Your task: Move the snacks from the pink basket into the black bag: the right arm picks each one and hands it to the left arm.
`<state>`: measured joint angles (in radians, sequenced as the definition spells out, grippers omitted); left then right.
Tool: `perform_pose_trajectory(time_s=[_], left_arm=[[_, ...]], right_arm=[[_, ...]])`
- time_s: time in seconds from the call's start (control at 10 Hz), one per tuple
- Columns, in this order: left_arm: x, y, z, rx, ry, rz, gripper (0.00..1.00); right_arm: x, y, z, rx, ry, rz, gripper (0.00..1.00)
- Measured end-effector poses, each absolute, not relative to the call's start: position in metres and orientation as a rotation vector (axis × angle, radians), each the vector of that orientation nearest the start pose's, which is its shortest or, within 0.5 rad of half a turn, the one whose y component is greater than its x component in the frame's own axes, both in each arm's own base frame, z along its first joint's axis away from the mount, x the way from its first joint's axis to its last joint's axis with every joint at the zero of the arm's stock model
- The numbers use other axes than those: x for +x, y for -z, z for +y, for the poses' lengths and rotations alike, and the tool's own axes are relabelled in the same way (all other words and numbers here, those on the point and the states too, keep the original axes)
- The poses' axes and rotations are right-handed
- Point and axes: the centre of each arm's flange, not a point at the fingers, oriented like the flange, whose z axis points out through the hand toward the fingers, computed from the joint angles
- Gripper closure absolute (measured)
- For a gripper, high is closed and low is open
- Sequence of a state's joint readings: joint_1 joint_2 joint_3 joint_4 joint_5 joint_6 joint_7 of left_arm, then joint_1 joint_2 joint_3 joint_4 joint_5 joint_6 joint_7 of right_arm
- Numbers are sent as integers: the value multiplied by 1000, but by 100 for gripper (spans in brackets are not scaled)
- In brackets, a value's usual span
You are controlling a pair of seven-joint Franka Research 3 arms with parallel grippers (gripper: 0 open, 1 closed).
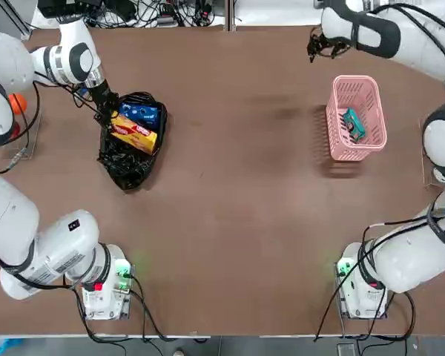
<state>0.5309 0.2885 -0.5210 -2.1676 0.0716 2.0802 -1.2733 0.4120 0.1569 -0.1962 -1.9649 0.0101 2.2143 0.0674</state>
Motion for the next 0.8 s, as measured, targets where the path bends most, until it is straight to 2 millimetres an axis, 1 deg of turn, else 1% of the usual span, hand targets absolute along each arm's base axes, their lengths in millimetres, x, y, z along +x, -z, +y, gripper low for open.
perform_pose_trajectory(time_s=[0.1, 0.2, 0.3, 0.4, 0.6, 0.7, 0.8], left_arm=[[526, -259, 3, -2440, -469, -1717, 41], [532, -266, 0, -2449, -455, -1716, 25], [537, -275, 0, -2448, -455, -1712, 11], [543, -288, -2, -2447, -460, -1701, 0], [560, -325, -15, -2476, -448, -1665, 0], [570, -348, -20, -2514, -424, -1639, 0], [578, -369, -25, -2559, -405, -1602, 0]], right_arm=[[575, -394, 112, -3129, 189, -264, 0], [563, -383, 93, -3124, 208, -289, 0], [553, -378, 77, -3121, 208, -308, 0], [546, -377, 64, -3119, 204, -325, 0], [543, -377, 36, -3119, 218, -381, 0], [542, -372, 16, -3122, 248, -409, 0], [537, -362, -2, -3126, 285, -426, 0]])
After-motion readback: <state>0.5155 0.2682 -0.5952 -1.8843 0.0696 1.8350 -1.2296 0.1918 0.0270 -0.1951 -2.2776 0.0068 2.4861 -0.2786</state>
